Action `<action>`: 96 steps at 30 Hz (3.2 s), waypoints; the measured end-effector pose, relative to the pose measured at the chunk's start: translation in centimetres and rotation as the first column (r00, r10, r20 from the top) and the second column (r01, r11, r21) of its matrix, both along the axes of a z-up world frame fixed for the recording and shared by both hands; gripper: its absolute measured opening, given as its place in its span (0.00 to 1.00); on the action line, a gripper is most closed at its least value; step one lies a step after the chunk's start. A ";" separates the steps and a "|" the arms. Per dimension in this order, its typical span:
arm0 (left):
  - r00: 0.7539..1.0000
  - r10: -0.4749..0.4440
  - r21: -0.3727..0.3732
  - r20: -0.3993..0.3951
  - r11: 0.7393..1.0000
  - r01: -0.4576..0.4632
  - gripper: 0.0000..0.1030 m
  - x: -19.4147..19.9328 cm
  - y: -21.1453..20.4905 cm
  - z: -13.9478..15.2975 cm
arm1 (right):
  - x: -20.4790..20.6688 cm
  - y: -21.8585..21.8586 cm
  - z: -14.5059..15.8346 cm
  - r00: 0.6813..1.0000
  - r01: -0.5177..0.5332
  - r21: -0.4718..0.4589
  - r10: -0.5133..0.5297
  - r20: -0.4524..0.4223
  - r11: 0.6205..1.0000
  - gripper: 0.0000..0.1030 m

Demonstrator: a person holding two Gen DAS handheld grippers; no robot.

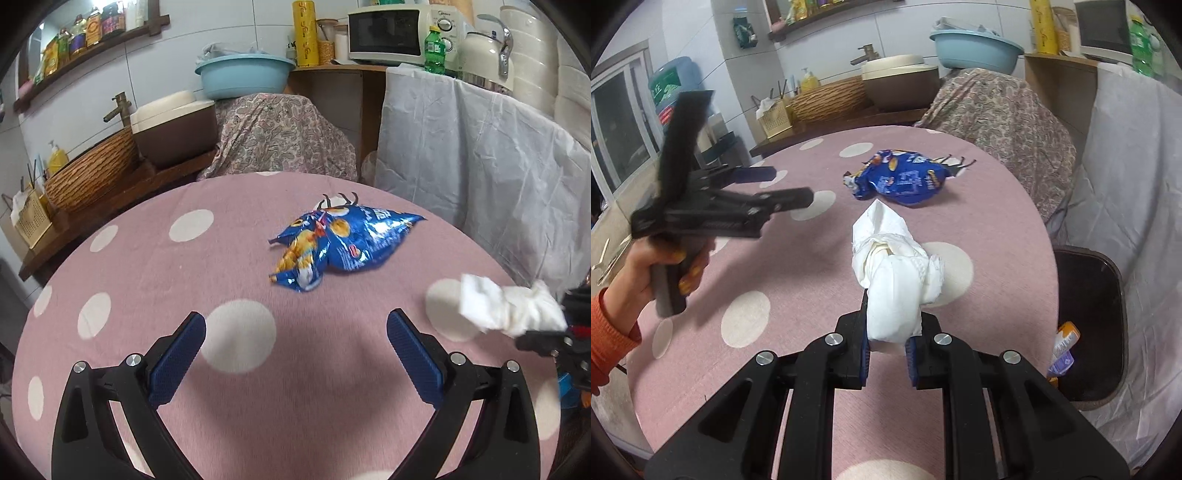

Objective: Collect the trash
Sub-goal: 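Grasp the blue chip bag with the left gripper while the right gripper holds the tissue, then carry the blue chip bag and white tissue over the brown bin with both grippers, then release the blue chip bag and tissue into the brown bin with both grippers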

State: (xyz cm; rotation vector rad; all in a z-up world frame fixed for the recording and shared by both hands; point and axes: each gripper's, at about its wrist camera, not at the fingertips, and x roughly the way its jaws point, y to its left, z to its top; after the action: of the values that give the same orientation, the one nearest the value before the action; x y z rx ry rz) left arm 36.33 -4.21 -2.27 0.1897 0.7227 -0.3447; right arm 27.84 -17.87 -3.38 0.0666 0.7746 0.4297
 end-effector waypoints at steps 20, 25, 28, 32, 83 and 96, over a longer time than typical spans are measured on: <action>0.981 -0.190 0.120 -0.035 0.974 0.193 0.95 6.9 -9.2 -1.6 | -1.5 -2.6 -0.5 0.998 0.062 0.075 -0.060 -0.021 0.995 0.16; 0.984 -0.174 0.201 -0.048 0.963 0.180 0.85 7.6 -9.9 -3.0 | -1.8 -3.2 -0.6 0.997 0.075 0.086 -0.074 -0.020 0.993 0.16; 0.989 -0.145 0.200 -0.038 0.968 0.150 0.70 7.9 -9.4 -3.1 | -2.0 -3.6 -0.7 0.996 0.084 0.096 -0.082 -0.023 0.992 0.16; 0.993 -0.115 0.185 -0.020 0.976 0.117 0.47 7.9 -8.8 -2.7 | -2.2 -3.6 -0.7 0.996 0.092 0.105 -0.090 -0.020 0.990 0.16; 0.889 -0.458 -0.264 -0.027 0.861 0.435 0.24 -3.3 -25.4 1.6 | 1.0 -22.6 -10.5 0.867 0.496 0.110 -0.485 -0.115 0.861 0.16; 0.904 -0.385 -0.178 -0.187 0.918 0.355 0.24 2.5 -31.9 -2.7 | 0.8 -23.3 -13.8 0.837 0.546 0.091 -0.535 -0.116 0.833 0.68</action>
State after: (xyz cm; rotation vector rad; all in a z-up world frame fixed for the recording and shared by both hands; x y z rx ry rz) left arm 38.81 -36.12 -4.93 0.1569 0.8768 -0.7896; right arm 28.68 -41.17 -17.18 0.4138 0.7758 -0.0725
